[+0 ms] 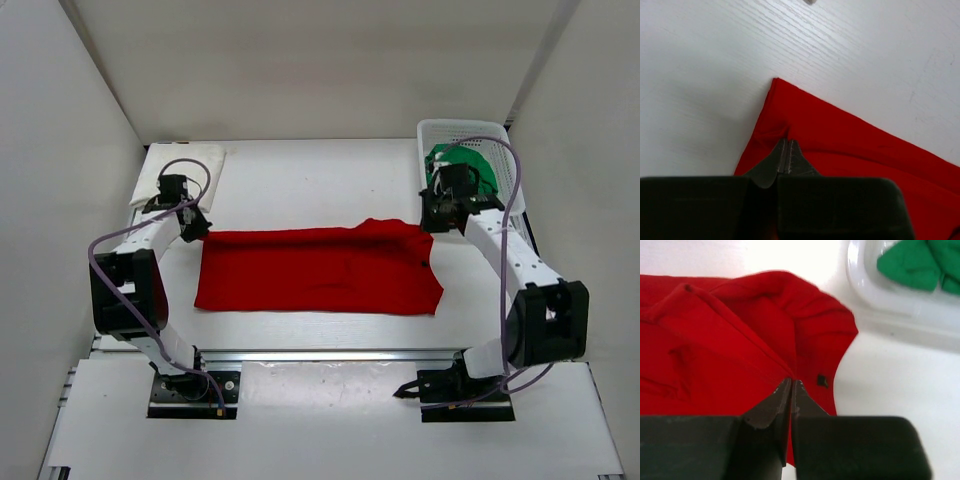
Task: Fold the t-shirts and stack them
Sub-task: Fold the other side of the tshirt into a rectangle
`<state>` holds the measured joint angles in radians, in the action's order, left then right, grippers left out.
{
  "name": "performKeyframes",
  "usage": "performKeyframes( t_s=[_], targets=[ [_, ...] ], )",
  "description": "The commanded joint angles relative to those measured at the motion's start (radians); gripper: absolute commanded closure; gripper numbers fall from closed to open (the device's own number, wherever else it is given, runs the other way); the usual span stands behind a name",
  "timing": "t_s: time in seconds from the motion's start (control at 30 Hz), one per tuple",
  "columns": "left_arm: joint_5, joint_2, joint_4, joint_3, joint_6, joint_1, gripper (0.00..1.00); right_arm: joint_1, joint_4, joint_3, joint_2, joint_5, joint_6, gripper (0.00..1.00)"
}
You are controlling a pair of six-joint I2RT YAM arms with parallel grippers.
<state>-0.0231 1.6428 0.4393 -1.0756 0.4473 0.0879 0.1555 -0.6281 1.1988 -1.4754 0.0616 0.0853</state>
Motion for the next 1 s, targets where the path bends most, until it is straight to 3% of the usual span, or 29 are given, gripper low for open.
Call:
performKeyframes(
  t_s=[0.0, 0.4, 0.57, 0.67, 0.77, 0.83, 0.9, 0.97],
  targets=[
    [0.021, -0.043, -0.024, 0.032, -0.010, -0.010, 1.00, -0.002, 0.041, -0.108, 0.113, -0.059, 0.042, 1.00],
    [0.089, -0.158, -0.019, 0.166, 0.002, 0.023, 0.99, -0.008, -0.010, -0.338, 0.374, -0.077, 0.056, 1.00],
    [0.153, -0.149, -0.046, 0.238, 0.023, 0.067, 0.67, 0.019, -0.068, -0.419, 0.400, -0.020, 0.090, 1.00],
    [0.218, -0.202, -0.095, 0.287, 0.063, 0.124, 0.54, 0.045, -0.102, -0.443, 0.391, -0.002, 0.096, 0.93],
    [0.197, -0.299, -0.152, 0.309, 0.112, 0.122, 0.55, 0.062, -0.113, -0.429, 0.406, -0.008, 0.084, 0.81],
    [0.164, -0.340, -0.184, 0.318, 0.131, 0.098, 0.57, 0.062, -0.101, -0.398, 0.415, -0.017, 0.082, 0.77],
    [0.158, -0.362, -0.197, 0.322, 0.136, 0.053, 0.57, 0.094, -0.075, -0.360, 0.403, -0.014, 0.093, 0.77],
    [0.150, -0.339, -0.211, 0.325, 0.146, 0.032, 0.57, 0.177, -0.029, -0.320, 0.357, -0.008, 0.111, 0.90]
  ],
)
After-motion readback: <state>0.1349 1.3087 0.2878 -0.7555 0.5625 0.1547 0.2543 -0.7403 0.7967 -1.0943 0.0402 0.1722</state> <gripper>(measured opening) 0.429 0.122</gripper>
